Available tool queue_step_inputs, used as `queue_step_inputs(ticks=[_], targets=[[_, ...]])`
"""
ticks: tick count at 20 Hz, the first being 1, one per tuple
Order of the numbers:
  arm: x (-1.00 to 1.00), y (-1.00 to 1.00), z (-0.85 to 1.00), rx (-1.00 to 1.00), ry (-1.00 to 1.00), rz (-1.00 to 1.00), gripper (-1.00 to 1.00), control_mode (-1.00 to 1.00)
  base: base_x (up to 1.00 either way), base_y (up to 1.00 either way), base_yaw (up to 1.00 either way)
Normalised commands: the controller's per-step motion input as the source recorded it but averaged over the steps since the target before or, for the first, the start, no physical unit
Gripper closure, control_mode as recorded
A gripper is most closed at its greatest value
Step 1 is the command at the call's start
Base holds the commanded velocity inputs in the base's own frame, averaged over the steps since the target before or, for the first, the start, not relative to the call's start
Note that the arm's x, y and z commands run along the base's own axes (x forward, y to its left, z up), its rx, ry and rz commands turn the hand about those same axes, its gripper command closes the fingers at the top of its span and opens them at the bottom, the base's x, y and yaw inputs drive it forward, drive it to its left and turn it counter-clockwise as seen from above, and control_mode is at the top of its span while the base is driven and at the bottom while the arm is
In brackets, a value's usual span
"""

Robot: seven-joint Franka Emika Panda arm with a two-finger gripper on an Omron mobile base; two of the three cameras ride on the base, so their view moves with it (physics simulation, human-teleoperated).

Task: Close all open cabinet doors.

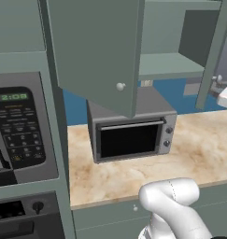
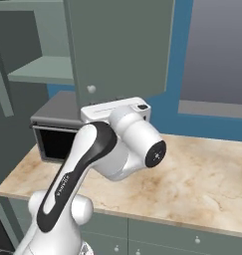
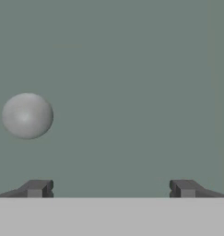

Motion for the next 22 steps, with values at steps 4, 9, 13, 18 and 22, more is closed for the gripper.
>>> queue_step_inputs(ticks=[4,9,13,18,22], targets=[[0.41,0.00,-0.09,0.00,-0.02,0.00,-1.00,-1.00,0.00,0.00,0.00],[0.28,0.26,-0.02,0.00,0.00,-0.11,-1.00,-1.00,0.00,0.00,0.00],[0.36,0.25,0.00,0.00,-0.01,-0.14,-1.00,-1.00,0.00,0.00,0.00],[0.38,0.29,0.00,0.00,-0.04,-0.15,-1.00,-1.00,0.00,0.00,0.00],[0.36,0.31,0.00,0.00,-0.01,-0.15,-1.00,-1.00,0.00,0.00,0.00]])
